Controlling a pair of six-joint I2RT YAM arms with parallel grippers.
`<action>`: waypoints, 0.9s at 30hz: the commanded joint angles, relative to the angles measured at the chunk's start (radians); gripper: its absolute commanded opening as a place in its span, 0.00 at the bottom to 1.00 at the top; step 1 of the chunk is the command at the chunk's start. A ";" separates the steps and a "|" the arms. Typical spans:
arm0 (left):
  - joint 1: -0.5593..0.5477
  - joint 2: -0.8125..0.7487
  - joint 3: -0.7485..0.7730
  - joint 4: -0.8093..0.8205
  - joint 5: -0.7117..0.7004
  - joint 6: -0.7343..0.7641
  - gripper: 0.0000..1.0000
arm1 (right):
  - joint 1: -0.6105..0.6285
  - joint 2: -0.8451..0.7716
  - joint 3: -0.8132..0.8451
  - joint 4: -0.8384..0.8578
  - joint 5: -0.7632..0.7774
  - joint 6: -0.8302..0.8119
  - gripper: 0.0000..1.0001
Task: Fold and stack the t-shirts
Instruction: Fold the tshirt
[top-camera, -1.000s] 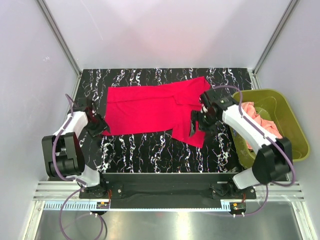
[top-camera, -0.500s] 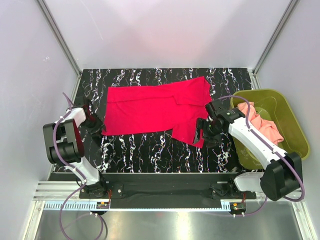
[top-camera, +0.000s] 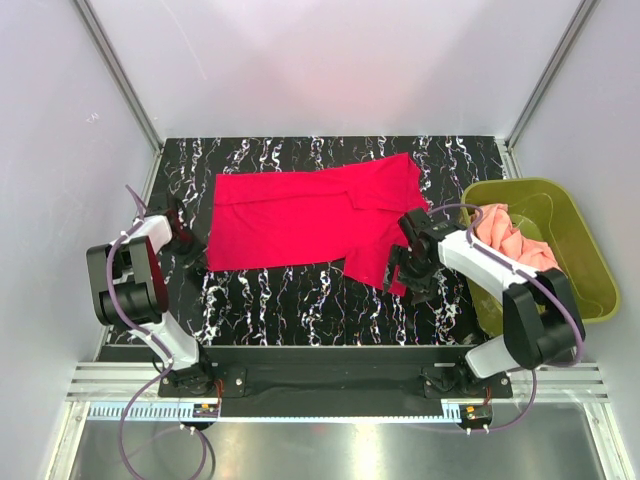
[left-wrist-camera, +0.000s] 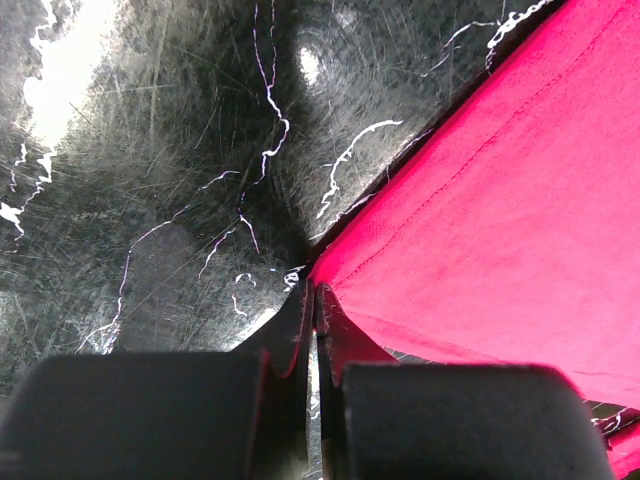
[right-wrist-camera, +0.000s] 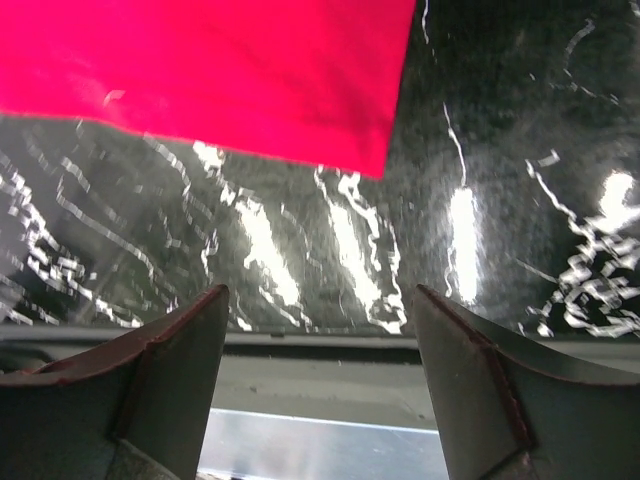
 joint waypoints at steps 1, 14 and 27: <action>0.014 -0.014 -0.008 0.014 -0.024 0.008 0.00 | 0.007 0.035 -0.020 0.111 -0.002 0.058 0.81; 0.045 -0.023 -0.042 0.014 -0.056 -0.006 0.00 | -0.033 0.093 -0.116 0.270 0.075 0.154 0.52; 0.047 -0.029 -0.065 0.022 -0.056 0.000 0.00 | -0.101 0.036 -0.183 0.304 0.059 0.144 0.54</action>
